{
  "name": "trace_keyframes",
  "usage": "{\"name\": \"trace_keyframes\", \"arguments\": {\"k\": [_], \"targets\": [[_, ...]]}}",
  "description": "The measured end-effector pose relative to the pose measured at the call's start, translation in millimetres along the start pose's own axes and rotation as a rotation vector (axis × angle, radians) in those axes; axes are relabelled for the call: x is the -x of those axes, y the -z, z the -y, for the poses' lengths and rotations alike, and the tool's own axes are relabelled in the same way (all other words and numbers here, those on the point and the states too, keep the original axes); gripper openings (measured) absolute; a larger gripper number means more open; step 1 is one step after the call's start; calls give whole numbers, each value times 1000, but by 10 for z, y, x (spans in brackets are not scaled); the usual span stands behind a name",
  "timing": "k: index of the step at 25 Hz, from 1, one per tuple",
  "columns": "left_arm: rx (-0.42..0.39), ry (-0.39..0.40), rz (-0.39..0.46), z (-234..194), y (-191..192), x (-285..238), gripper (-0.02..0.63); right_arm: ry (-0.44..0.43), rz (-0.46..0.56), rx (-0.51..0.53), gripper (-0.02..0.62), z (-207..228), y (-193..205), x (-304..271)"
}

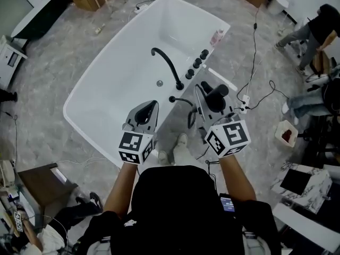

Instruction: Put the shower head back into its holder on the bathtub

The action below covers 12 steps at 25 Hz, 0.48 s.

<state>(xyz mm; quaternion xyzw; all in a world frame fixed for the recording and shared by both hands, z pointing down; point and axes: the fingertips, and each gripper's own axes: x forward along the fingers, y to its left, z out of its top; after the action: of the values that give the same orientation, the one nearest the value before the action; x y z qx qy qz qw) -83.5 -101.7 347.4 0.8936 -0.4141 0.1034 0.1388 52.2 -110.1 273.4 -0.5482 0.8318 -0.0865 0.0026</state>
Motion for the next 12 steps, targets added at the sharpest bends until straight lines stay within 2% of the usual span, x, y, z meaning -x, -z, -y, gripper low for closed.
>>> {"name": "trace_keyframes", "arguments": {"k": [7, 12], "targets": [[11, 48, -83, 122, 268, -547, 14, 57, -47, -70, 80, 558, 326, -60], [30, 60, -138, 193, 502, -714, 14, 52, -52, -142, 80, 708, 484, -80]]}}
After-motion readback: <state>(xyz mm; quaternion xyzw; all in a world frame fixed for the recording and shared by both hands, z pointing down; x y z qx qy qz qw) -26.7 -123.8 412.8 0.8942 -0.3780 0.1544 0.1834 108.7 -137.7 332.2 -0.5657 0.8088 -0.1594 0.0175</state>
